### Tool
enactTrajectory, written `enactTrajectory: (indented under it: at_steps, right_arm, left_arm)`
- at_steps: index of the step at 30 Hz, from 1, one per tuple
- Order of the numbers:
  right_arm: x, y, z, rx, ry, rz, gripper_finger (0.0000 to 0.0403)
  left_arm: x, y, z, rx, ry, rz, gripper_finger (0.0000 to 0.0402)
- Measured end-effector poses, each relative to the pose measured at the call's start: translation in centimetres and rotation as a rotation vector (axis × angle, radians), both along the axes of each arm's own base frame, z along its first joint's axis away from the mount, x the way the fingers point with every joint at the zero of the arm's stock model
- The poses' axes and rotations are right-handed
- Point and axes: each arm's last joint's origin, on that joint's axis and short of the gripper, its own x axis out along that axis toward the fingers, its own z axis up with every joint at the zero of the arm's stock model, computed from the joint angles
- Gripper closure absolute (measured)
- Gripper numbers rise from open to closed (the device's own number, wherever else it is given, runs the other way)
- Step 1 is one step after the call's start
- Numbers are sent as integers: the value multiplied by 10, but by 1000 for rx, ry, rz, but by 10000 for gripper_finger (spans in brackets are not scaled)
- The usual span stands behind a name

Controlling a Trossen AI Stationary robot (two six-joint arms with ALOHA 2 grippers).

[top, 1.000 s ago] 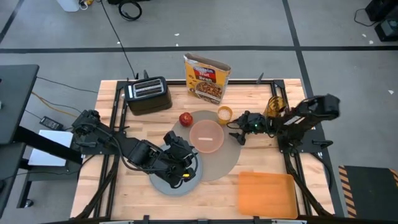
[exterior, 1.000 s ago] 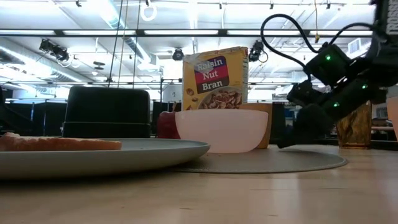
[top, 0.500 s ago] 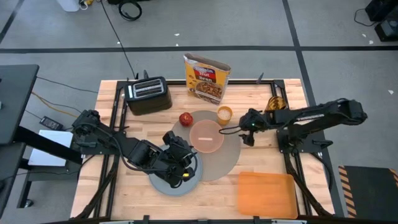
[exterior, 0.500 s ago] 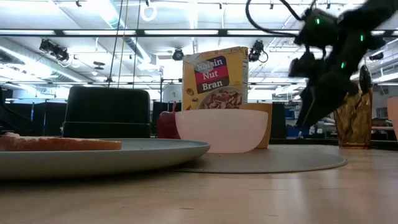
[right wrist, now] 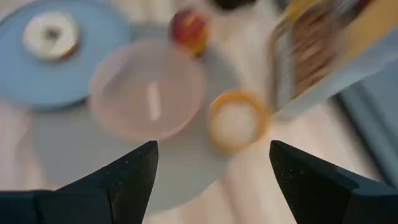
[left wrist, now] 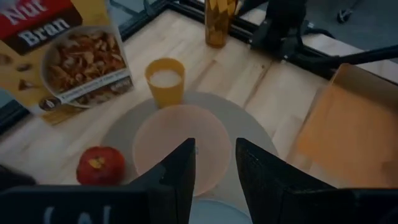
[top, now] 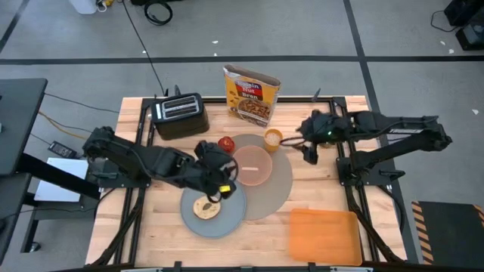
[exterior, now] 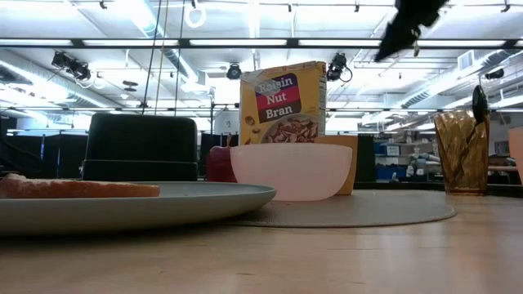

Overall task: Arrange a breakfast setting
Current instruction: Pour the cereal from the yellow cereal box into the orange bowl

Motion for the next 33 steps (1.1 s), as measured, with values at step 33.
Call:
enactTrajectory:
  at_steps: [33]
  right_arm:
    - [81, -180, -72, -120, -523, -150, 147]
  left_arm:
    - [-189, 109, 104, 241, -112, -88, 187]
